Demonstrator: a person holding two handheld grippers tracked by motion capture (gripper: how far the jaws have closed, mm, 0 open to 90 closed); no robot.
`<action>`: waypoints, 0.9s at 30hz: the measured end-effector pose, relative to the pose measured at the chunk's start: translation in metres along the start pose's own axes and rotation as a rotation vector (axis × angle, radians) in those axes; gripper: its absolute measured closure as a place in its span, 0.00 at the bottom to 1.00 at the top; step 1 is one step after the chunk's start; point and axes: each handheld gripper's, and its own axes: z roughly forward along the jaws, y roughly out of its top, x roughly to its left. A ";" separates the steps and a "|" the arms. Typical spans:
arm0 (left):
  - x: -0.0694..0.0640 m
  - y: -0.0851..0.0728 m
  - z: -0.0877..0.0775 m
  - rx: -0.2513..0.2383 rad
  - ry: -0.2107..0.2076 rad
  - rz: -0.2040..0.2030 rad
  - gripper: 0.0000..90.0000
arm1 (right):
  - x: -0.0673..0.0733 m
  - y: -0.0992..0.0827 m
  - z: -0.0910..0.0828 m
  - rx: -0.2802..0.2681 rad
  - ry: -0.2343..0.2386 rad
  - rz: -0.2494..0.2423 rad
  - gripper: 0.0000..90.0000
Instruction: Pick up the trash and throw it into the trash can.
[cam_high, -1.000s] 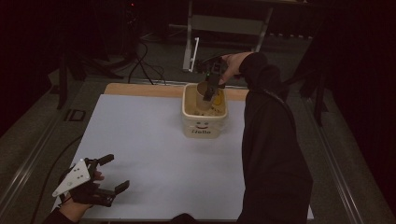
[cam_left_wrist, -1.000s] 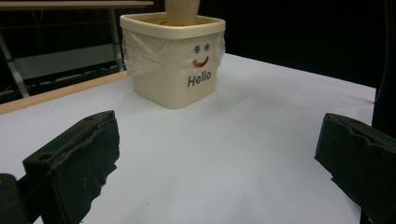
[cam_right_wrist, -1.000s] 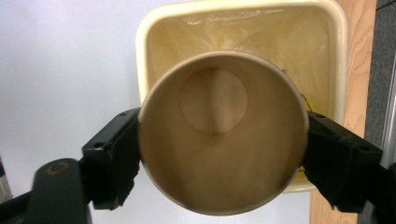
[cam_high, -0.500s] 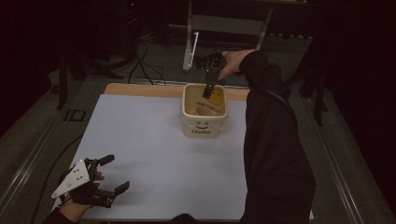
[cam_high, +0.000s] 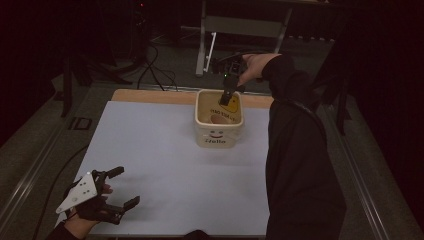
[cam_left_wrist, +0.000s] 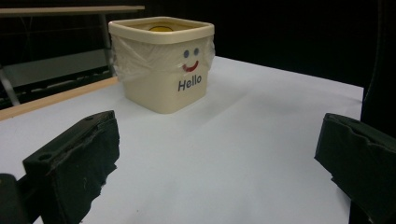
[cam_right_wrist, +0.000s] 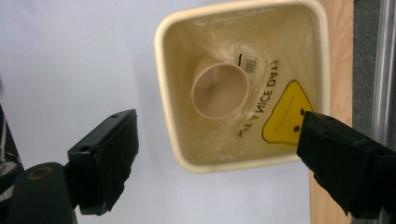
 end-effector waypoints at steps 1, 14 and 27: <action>0.000 0.000 0.000 0.001 -0.002 0.002 0.01 | 0.001 -0.002 -0.001 0.000 -0.005 0.002 0.14; -0.005 0.002 0.003 0.004 -0.021 0.020 0.01 | 0.026 -0.026 -0.020 -0.027 -0.045 0.057 0.13; -0.007 0.002 0.007 0.009 -0.028 0.025 0.01 | 0.047 -0.052 -0.030 -0.070 -0.068 0.117 0.13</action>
